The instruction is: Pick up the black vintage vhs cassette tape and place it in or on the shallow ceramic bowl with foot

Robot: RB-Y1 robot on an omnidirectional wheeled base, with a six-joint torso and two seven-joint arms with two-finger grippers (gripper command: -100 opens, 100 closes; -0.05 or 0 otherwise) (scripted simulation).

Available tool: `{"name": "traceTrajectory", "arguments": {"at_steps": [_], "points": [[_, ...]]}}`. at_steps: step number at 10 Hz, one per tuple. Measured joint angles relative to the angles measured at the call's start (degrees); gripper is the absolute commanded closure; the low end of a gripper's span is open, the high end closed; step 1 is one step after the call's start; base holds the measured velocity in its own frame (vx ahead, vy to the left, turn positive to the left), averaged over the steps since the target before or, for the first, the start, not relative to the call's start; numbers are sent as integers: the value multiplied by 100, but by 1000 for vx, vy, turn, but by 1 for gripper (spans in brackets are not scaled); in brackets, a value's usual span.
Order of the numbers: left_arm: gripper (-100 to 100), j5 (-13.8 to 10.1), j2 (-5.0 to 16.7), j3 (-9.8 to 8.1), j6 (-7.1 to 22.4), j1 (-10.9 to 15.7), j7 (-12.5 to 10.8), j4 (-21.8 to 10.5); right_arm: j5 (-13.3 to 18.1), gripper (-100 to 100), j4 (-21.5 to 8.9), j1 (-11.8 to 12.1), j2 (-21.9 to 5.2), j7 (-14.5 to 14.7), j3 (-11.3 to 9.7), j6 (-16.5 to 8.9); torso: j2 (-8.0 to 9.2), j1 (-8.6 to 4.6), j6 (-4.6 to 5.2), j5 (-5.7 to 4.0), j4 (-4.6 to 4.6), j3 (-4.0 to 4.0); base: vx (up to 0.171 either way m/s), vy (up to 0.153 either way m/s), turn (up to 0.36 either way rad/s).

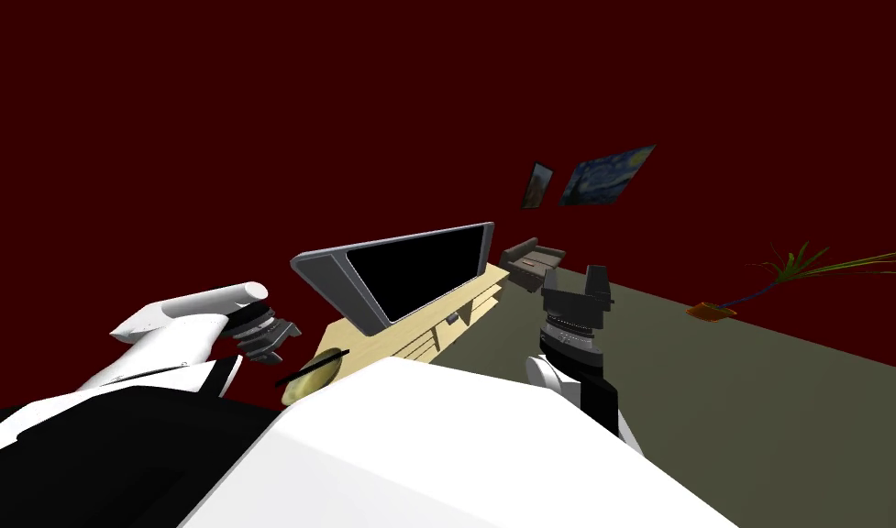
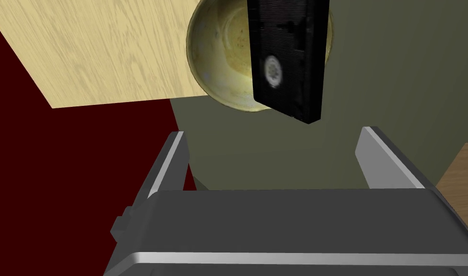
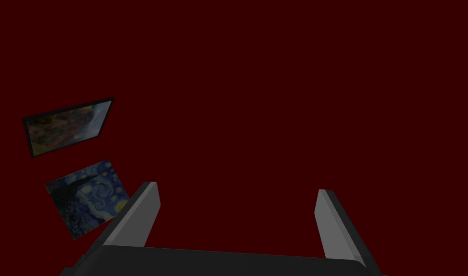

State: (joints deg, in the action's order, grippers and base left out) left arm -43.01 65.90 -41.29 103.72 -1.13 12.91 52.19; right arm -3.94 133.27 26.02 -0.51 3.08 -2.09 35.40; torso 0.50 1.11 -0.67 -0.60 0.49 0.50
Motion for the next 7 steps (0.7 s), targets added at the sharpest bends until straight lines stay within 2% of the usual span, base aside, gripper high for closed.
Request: {"name": "traceTrajectory", "arguments": {"at_steps": [1, 2, 7], "points": [[-100, -83, 89, -55, 83, -105, -55, 40, 0, 0, 0, 0, 0, 0, 0, 0, 0, 0, 0, 0, 0, 0, -11, -3, -30], [0, -93, 100, -61, 98, -113, -63, 41, 0, 0, 0, 1, 0, 0, 0, 0, -4, 4, -3, 2, -1, -2, 0, 0, 0], [0, -92, 99, -60, 97, -112, -62, 41, 0, 0, 0, 1, 0, 0, 0, 0, -10, 7, -3, 3, -3, -6, 0, 0, 0]]}}
